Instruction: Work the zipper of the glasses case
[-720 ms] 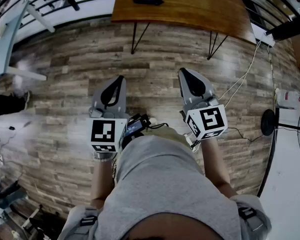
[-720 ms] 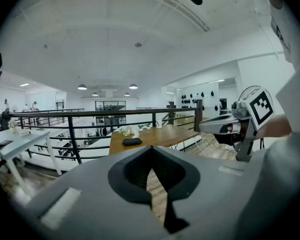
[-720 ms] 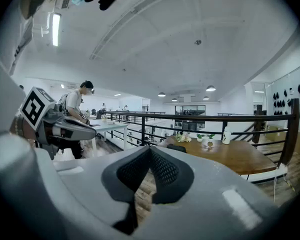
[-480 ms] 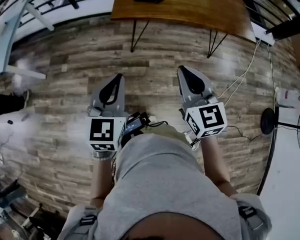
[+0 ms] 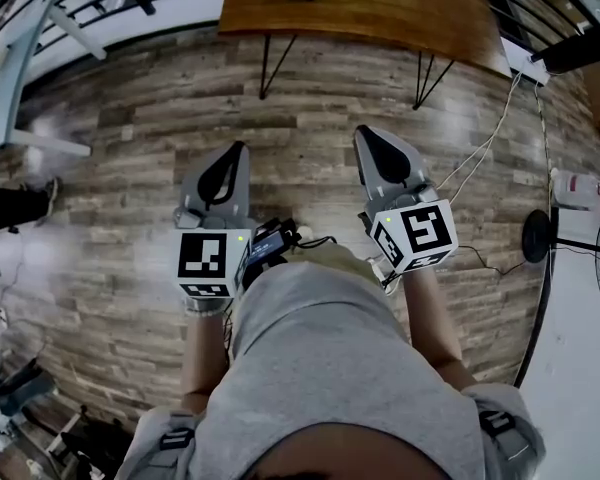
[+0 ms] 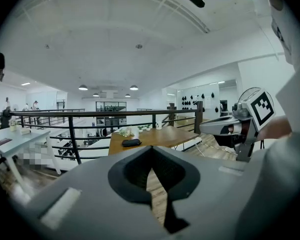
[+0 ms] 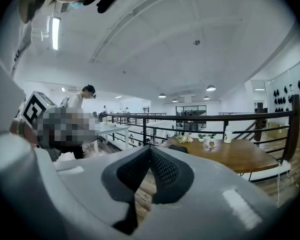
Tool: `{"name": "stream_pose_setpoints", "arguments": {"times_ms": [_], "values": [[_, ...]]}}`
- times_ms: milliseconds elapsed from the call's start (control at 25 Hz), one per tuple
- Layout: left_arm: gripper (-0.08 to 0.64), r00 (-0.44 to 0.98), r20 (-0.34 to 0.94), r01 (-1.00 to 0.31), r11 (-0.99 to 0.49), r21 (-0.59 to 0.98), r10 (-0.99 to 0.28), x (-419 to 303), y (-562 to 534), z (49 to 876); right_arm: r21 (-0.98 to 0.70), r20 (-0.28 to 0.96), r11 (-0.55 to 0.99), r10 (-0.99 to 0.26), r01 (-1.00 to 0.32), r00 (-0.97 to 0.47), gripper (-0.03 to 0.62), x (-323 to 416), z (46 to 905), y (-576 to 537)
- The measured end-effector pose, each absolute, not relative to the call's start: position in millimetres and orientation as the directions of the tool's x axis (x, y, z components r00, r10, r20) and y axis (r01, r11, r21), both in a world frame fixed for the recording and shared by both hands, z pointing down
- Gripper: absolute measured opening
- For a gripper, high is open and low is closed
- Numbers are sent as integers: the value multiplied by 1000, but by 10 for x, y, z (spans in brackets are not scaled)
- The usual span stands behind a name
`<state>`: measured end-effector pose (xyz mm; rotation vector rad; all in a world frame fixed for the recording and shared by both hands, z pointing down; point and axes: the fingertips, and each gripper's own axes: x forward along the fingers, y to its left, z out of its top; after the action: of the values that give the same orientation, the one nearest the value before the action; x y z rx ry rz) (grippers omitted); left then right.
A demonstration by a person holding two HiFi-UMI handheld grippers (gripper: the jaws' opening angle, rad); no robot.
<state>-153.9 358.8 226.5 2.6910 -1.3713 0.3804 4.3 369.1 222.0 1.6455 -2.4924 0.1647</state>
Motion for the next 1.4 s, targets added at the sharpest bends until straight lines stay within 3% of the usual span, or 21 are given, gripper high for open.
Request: {"name": "stream_pose_setpoints", "arguments": {"times_ms": [200,240,320,400,1400], "values": [[1,572,252,-809,-588,14,-781,-1485,3583,2254,-71,166,377,-908,-923,-384,0,112,2215,3703],[35,576,254,-806,-592,16,-777,-1466,3588,2256,-81,167,384,-905,-920,-392,12,112,2223,3706],[94,583,260,-799,-601,13,-769,-1427,3596,2262,-99,170,405,-893,-909,-416,109,94,2236,3708],[118,585,264,-797,-604,12,-767,-1404,3594,2263,-110,168,414,-888,-904,-428,141,90,2237,3697],[106,573,248,-798,-600,-48,-781,-1070,3555,2216,-125,119,398,-903,-909,-412,144,513,2334,3709]]}}
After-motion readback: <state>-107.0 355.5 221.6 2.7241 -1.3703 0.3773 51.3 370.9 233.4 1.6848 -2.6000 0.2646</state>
